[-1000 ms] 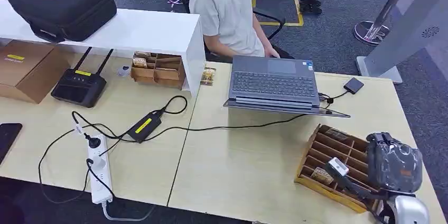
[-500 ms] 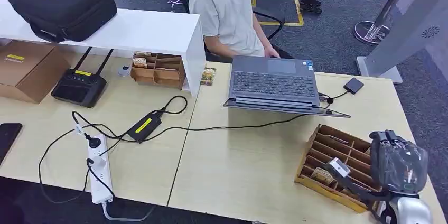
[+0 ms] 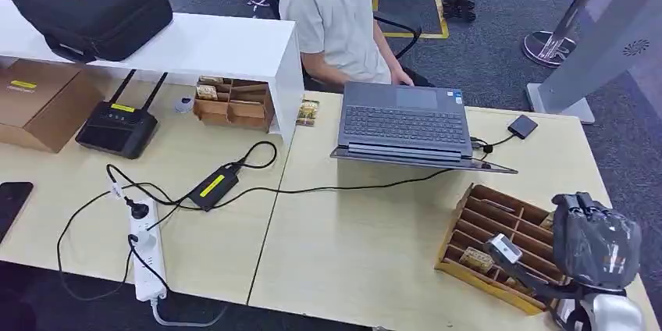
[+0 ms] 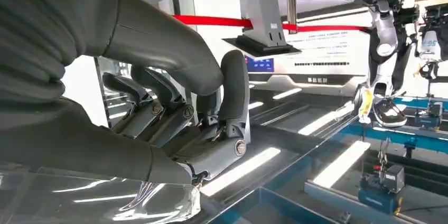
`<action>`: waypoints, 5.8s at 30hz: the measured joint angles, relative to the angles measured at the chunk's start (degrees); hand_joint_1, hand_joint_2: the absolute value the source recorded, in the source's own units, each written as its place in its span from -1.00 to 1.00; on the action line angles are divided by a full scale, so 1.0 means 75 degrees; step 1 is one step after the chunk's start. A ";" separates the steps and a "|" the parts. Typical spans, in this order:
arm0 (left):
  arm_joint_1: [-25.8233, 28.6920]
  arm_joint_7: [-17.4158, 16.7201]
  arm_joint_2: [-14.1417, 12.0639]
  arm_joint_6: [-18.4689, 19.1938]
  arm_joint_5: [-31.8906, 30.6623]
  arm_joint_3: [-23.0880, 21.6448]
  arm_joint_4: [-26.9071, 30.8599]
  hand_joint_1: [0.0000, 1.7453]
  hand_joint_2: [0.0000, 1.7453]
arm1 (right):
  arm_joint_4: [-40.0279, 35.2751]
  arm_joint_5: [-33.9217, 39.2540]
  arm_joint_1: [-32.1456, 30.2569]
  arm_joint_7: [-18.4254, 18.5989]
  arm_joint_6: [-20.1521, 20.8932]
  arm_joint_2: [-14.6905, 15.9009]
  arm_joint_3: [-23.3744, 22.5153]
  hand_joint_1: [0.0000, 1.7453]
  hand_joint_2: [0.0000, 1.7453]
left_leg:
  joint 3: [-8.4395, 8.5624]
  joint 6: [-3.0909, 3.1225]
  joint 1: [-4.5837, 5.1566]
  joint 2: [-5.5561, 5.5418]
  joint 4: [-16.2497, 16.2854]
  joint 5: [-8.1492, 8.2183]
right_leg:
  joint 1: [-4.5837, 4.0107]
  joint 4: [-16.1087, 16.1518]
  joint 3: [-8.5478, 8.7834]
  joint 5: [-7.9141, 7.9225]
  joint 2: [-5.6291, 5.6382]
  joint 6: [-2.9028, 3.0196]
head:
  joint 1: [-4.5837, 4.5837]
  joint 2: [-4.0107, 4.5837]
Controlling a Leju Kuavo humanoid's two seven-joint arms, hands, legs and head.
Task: Pass the card to the sensor for recognition and then transmit it.
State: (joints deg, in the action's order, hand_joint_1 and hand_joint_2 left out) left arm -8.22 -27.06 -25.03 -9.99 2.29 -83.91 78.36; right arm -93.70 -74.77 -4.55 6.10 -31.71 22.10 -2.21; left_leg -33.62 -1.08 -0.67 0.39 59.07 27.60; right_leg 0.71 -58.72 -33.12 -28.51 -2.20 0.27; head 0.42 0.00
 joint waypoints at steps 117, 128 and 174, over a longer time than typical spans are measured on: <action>-0.0035 -0.0012 -0.0044 0.0050 -0.0198 0.0000 0.0015 -1.00 1.00 | -0.0312 -0.0009 -0.0376 0.0012 -0.0006 0.0006 -0.0294 -1.00 1.00 | -0.0002 0.0000 0.0000 -0.0004 0.0000 0.0000 | 0.0000 0.0000 0.0000 0.0000 -0.0004 0.0000 | 0.0000 0.0000; -0.0040 -0.0012 -0.0044 0.0055 -0.0248 0.0000 0.0015 -1.00 1.00 | -0.0312 -0.0006 -0.0377 -0.0006 0.0003 0.0006 -0.0303 -1.00 1.00 | -0.0002 0.0000 0.0000 -0.0004 0.0000 0.0000 | 0.0000 0.0000 0.0000 0.0000 -0.0004 0.0000 | 0.0000 0.0000; 0.0104 -0.0440 -0.0038 -0.0425 0.0079 -0.0009 0.0184 -1.00 1.00 | -0.2215 0.0845 -0.1728 0.0906 0.2975 0.1020 0.0341 -1.00 1.00 | -0.0007 0.0001 0.0001 -0.0013 0.0001 0.0001 | 0.0001 0.0001 -0.0002 -0.0002 -0.0022 -0.0001 | 0.0000 0.0000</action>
State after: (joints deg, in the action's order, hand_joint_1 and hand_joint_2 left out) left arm -7.44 -30.36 -25.31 -13.18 2.89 -83.97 79.73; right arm -110.31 -68.43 -17.52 12.90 -9.40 29.75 0.35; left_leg -33.67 -1.07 -0.67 0.29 59.07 27.61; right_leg 0.71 -58.72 -33.14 -28.52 -2.36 0.26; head 0.42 0.00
